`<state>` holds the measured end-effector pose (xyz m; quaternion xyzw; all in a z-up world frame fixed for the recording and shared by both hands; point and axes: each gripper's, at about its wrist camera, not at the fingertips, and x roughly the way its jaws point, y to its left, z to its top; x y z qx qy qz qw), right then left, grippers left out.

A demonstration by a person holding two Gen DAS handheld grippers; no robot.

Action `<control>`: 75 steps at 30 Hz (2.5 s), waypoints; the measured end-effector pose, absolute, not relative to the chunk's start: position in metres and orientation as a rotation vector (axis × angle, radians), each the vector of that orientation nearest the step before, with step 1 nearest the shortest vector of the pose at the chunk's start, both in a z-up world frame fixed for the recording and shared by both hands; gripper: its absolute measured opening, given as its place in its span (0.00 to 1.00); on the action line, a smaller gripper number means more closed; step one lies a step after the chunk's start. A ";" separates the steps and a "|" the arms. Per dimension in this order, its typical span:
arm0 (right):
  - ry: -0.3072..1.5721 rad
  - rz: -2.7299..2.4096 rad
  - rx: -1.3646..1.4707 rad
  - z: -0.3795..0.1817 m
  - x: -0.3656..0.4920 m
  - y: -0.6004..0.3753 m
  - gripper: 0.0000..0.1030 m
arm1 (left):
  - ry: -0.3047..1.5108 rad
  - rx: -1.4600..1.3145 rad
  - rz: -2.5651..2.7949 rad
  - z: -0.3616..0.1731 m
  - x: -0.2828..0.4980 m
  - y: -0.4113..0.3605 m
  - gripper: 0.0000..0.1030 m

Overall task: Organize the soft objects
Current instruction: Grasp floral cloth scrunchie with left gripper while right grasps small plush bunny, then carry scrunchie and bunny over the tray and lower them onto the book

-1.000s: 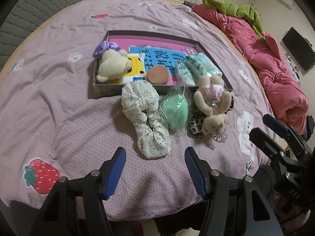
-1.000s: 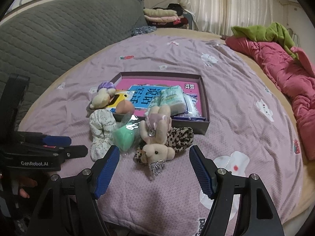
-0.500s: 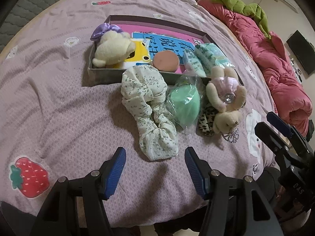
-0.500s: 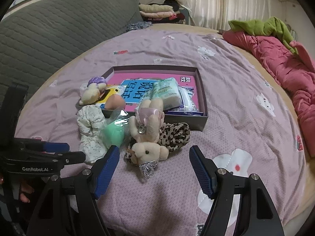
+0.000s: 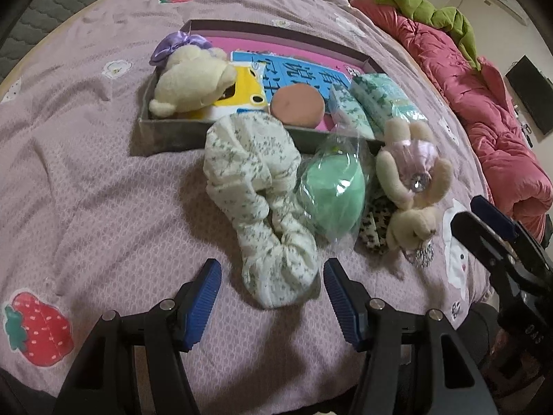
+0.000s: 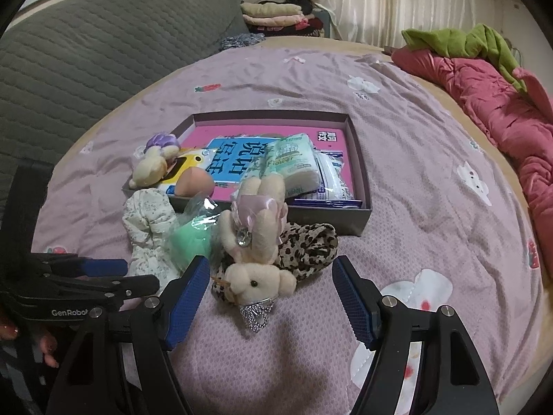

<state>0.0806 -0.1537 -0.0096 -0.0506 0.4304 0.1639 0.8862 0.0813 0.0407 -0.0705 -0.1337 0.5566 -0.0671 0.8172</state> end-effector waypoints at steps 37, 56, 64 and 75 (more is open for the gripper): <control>0.916 0.433 -0.064 -0.029 0.137 -0.131 0.28 | 1.146 -0.307 -0.147 -0.090 0.102 0.054 0.39; 0.887 0.427 0.007 -0.010 0.119 -0.147 0.19 | 1.121 -0.310 -0.109 -0.078 0.092 0.064 0.12; 0.860 0.434 0.022 0.002 0.112 -0.148 0.19 | 1.074 -0.334 -0.081 -0.063 0.084 0.079 0.11; 0.817 0.443 0.056 0.022 0.104 -0.152 0.19 | 0.995 -0.299 -0.090 -0.026 0.073 0.077 0.10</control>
